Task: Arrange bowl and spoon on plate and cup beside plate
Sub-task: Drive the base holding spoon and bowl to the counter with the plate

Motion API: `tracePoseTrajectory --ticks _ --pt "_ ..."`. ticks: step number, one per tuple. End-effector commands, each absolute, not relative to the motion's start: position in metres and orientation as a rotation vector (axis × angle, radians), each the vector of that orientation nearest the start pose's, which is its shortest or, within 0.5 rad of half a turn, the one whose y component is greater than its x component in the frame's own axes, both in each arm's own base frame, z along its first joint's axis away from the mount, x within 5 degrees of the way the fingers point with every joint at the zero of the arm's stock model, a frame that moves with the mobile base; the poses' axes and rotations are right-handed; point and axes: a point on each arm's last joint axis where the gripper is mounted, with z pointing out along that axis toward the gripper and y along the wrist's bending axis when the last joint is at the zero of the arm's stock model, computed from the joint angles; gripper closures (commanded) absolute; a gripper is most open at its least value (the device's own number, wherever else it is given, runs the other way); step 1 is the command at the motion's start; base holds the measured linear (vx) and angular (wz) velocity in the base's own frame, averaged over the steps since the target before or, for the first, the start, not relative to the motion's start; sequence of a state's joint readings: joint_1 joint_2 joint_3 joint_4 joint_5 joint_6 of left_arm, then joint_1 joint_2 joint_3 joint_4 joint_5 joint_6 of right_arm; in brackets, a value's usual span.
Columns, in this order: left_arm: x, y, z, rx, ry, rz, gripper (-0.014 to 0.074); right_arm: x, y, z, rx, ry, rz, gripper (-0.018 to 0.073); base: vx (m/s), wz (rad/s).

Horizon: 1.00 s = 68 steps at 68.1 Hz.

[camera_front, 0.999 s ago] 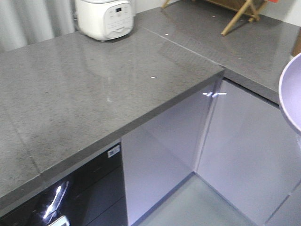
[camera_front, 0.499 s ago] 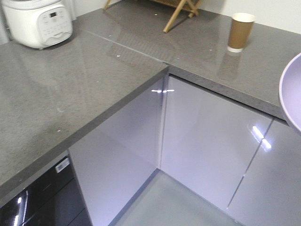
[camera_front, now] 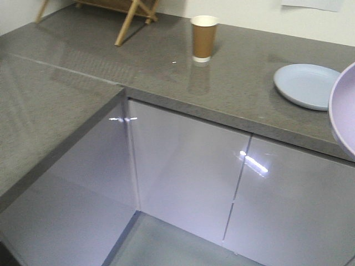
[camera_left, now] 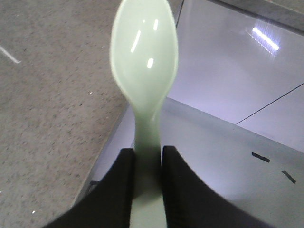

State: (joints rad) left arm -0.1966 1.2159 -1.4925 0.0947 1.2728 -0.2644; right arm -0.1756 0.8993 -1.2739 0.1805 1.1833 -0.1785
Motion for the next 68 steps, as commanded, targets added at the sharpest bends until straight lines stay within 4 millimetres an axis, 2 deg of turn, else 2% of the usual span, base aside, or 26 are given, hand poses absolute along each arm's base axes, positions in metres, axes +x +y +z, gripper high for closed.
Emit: tracePoseTrajectory --ticks 1,30,68 --pt "0.2123 -0.0337 0.4547 -0.09 2.376 -0.098 0.0603 0.1366 -0.0094 0.4532 -0.007 2.181 0.026 0.0566 0.12 -0.44" --pt "0.2123 -0.0337 0.4547 -0.09 2.376 -0.098 0.0603 0.1366 -0.0094 0.4532 -0.007 2.181 0.026 0.0566 0.12 -0.37" --pt "0.2123 -0.0337 0.4547 -0.09 2.376 -0.098 0.0603 0.1366 -0.0094 0.4532 -0.007 2.181 0.026 0.0566 0.12 -0.23"
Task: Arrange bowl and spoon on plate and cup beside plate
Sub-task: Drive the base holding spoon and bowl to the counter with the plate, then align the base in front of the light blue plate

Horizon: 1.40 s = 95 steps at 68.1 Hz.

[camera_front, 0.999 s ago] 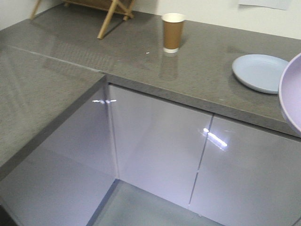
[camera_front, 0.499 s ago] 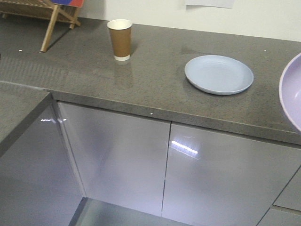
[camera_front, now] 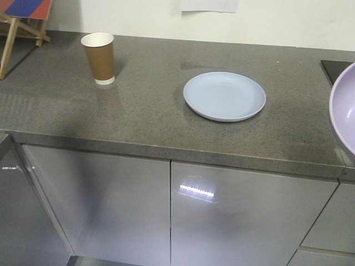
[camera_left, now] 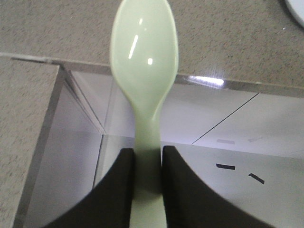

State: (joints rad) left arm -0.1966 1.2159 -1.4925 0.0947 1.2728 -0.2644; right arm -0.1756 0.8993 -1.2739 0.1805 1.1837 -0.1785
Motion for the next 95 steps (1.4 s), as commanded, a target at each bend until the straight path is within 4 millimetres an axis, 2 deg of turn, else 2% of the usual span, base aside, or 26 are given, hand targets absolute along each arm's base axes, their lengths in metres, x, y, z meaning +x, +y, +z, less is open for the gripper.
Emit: tracePoseTrajectory --ticks 1,95 --pt "0.2123 -0.0337 0.4547 -0.09 2.376 -0.098 0.0603 0.1366 -0.0094 0.4532 -0.007 2.181 0.026 0.0566 0.13 -0.2" --pt "0.2123 -0.0337 0.4547 -0.09 2.376 -0.098 0.0603 0.1366 -0.0094 0.4532 -0.007 2.181 0.026 0.0566 0.15 -0.11"
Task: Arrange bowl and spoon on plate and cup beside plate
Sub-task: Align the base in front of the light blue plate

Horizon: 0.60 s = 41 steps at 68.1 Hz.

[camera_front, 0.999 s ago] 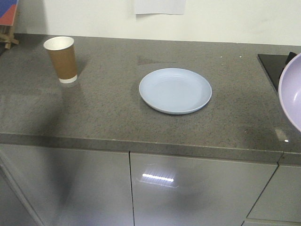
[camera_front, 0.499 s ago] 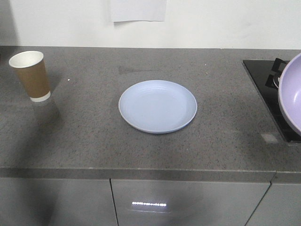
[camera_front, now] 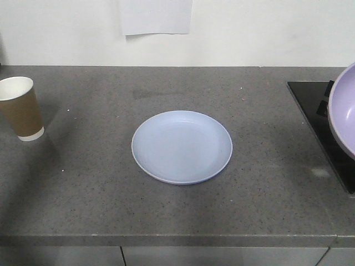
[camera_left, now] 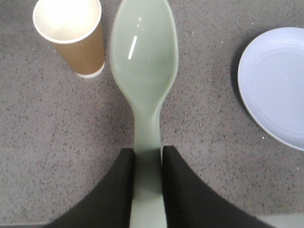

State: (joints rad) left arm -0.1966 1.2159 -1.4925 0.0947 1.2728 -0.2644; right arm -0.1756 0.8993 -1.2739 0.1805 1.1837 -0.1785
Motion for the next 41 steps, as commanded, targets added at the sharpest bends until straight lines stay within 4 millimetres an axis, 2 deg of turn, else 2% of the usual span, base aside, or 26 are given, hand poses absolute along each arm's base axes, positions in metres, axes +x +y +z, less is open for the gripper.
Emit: tracePoseTrajectory --ticks 1,41 --pt "0.2123 -0.0337 0.4547 -0.09 2.376 -0.098 0.0603 0.1366 -0.0094 0.4532 -0.007 2.181 0.026 0.0566 0.13 -0.01" --pt "0.2123 -0.0337 0.4547 -0.09 2.376 -0.098 0.0603 0.1366 -0.0094 0.4532 -0.007 2.181 0.026 0.0566 0.09 -0.01"
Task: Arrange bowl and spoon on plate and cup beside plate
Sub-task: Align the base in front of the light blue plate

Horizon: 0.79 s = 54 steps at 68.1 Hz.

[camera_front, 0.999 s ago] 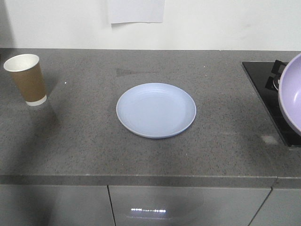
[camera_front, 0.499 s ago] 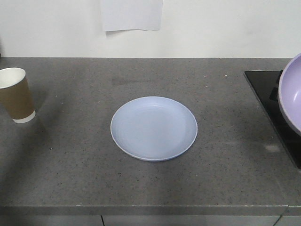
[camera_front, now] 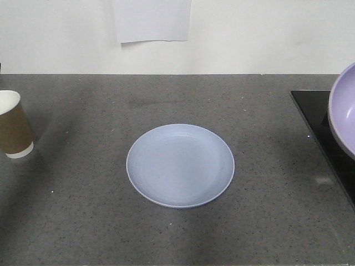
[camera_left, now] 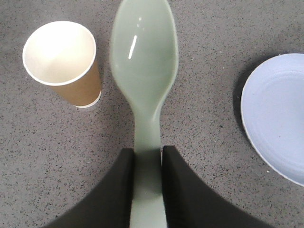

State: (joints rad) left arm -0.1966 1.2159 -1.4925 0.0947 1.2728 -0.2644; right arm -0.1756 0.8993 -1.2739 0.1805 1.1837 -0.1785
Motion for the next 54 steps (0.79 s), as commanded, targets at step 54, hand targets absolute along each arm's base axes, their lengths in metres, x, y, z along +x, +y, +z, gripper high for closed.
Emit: tracePoseTrajectory --ticks 54 --pt "0.2123 -0.0337 0.4547 -0.09 2.376 -0.098 0.0603 0.1366 -0.0094 0.4532 -0.007 2.181 0.026 0.0566 0.02 0.01"
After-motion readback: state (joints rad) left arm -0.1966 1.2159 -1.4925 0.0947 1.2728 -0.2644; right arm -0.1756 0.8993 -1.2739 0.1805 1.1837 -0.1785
